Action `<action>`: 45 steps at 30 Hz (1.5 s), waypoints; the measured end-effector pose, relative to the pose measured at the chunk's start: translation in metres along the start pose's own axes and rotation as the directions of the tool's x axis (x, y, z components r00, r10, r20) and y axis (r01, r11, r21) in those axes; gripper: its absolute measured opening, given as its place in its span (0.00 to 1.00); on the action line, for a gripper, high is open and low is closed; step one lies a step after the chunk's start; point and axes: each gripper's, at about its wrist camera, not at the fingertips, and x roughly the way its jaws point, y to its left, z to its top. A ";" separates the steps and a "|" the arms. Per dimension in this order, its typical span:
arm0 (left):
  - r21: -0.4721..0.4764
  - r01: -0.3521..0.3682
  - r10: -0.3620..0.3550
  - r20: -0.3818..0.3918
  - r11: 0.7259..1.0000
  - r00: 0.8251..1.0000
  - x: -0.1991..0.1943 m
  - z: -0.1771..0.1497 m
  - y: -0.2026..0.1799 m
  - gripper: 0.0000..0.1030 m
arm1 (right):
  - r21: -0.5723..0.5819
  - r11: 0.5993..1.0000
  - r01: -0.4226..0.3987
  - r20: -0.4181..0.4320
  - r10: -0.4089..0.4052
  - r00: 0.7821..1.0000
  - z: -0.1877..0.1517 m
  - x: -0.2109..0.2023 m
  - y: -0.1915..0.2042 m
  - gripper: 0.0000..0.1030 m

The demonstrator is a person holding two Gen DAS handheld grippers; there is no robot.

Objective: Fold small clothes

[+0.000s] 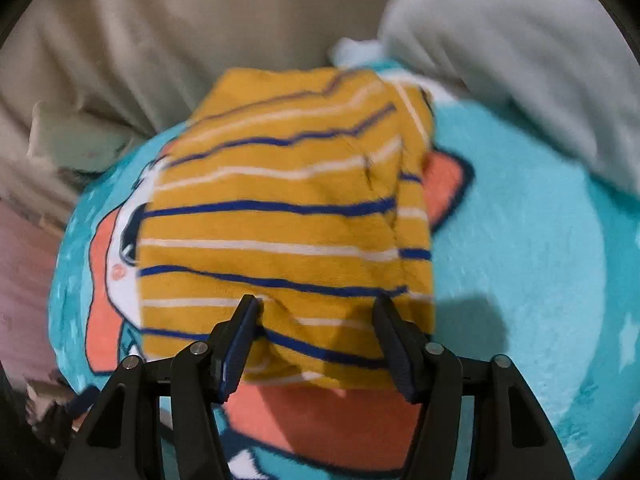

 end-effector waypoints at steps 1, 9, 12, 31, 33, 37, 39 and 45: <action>-0.002 -0.006 0.006 -0.009 1.000 1.000 0.003 -0.002 0.002 1.00 | -0.003 1.000 0.002 0.018 -0.002 1.000 -0.002 -0.004 0.000 0.60; -0.053 -0.013 0.009 -0.072 0.999 0.997 0.023 -0.011 0.017 1.00 | -0.050 0.997 0.057 0.034 -0.055 0.998 -0.014 -0.008 0.013 0.62; -0.059 -0.011 0.007 -0.065 0.998 0.998 0.023 -0.012 0.019 1.00 | -0.046 0.998 0.050 0.033 -0.048 0.998 -0.016 -0.012 0.010 0.62; -0.084 0.002 -0.009 -0.078 0.996 0.997 0.023 -0.021 0.019 1.00 | -0.062 0.996 0.068 0.035 -0.066 0.997 -0.039 -0.025 0.009 0.62; -0.081 0.003 -0.009 -0.079 0.997 0.997 0.021 -0.023 0.018 1.00 | -0.059 0.996 0.066 0.034 -0.065 0.997 -0.039 -0.025 0.009 0.62; -0.078 0.004 -0.011 -0.080 0.997 0.997 0.020 -0.026 0.017 1.00 | -0.056 0.996 0.067 0.032 -0.066 0.997 -0.041 -0.025 0.009 0.62; -0.077 0.005 -0.012 -0.079 0.997 0.997 0.020 -0.027 0.017 1.00 | -0.058 0.996 0.068 0.030 -0.067 0.997 -0.041 -0.024 0.009 0.62; -0.077 0.006 -0.012 -0.079 0.997 0.997 0.019 -0.027 0.017 1.00 | -0.055 0.996 0.069 0.016 -0.069 0.998 -0.043 -0.020 0.008 0.63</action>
